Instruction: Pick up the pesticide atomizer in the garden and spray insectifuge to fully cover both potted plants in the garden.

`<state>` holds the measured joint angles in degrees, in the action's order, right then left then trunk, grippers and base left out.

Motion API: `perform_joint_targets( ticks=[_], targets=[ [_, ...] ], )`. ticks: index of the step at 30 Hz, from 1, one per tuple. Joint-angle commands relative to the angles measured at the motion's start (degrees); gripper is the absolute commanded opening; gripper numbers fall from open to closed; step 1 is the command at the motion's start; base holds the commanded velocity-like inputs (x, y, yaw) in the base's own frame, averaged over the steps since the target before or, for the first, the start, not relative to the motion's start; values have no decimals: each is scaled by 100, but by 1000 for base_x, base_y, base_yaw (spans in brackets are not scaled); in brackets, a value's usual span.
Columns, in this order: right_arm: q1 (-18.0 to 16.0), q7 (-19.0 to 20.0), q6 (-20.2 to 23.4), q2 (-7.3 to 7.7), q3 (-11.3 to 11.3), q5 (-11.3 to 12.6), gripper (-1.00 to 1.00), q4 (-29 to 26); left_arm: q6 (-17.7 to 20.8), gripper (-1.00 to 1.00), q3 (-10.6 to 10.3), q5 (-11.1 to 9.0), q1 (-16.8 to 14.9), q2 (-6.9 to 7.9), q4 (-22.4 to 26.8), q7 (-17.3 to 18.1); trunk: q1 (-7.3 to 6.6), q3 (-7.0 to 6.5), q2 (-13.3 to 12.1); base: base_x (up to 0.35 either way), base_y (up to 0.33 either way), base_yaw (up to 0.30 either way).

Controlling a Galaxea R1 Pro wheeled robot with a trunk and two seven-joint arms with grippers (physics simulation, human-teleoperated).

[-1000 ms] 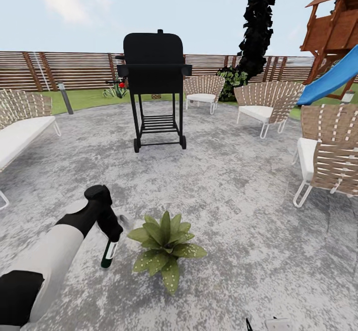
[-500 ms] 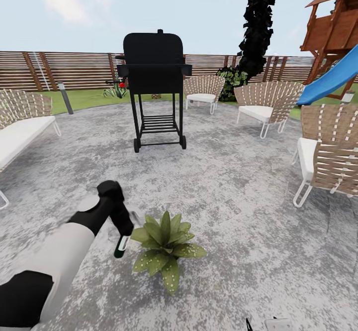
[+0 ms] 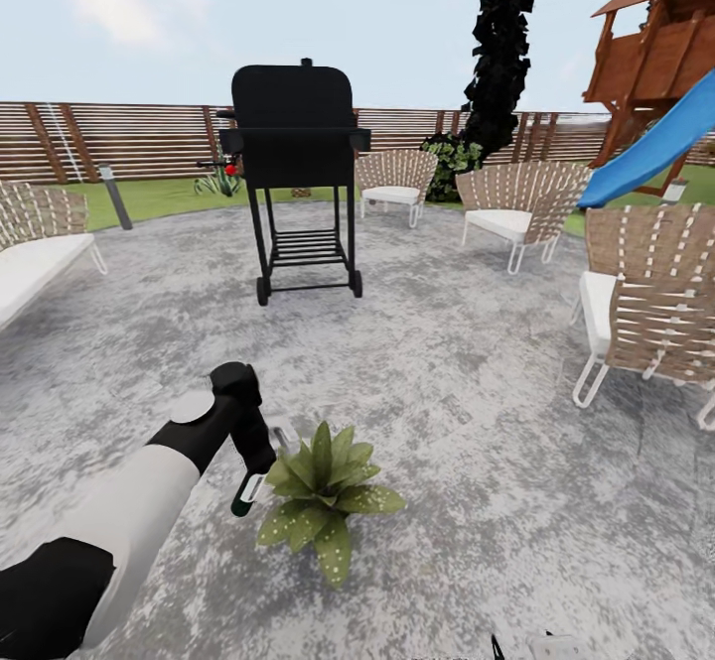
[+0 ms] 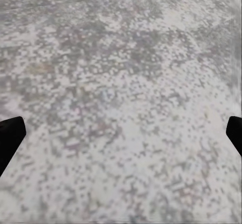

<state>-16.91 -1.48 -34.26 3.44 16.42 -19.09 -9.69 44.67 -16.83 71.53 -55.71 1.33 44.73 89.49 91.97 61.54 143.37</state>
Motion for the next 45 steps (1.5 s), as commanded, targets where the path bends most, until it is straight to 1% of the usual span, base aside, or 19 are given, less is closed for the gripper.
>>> perform_joint_targets(
  ticks=[1,4,8,10,13,16,19,24,28,34,39,45],
  targets=[
    [-6,-16,-20,-2,37,-60,100,7,59,-100,-24,38,-2,7,10,51,-1,5,2,0,0,-218],
    [-6,-15,-20,-2,37,-60,100,6,59,-100,-76,47,-1,7,10,51,-1,5,2,0,0,-85],
    [-6,-17,-20,-2,37,-60,100,9,63,-100,-89,234,-1,0,10,51,-1,5,2,0,0,-12],
    [-6,-15,-20,-2,37,-60,100,10,67,-100,-91,272,-1,2,10,51,-1,5,2,0,0,-118],
    [-6,-12,-20,-2,37,-60,100,11,61,-100,-92,354,-1,5,10,51,-1,5,2,0,0,-248],
    [-6,-15,-20,-2,37,-60,100,11,62,-100,-93,560,-1,0,10,51,-1,5,2,0,0,-291],
    [-6,-13,-20,-2,37,-60,100,11,65,-100,-86,636,10,-1,10,51,-1,5,2,0,0,-298],
    [-6,-18,-20,-2,37,-60,100,11,67,-100,-84,651,19,-1,10,51,-1,5,2,-26,0,-203],
    [-6,-17,-20,-2,37,-60,100,9,69,-100,-84,651,1,-1,10,51,-1,5,2,-276,36,-17],
    [-6,-19,-20,-2,37,-60,100,9,76,-100,-84,653,-1,-1,10,51,-1,5,2,-228,224,-1],
    [-6,-13,-20,-2,37,-60,100,7,77,-100,-84,657,-8,-21,8,51,-1,5,2,-13,298,0],
    [-6,-14,-23,-2,42,-58,100,3,74,-100,-84,660,6,-44,1,51,-1,5,2,117,237,-5]
  ],
)
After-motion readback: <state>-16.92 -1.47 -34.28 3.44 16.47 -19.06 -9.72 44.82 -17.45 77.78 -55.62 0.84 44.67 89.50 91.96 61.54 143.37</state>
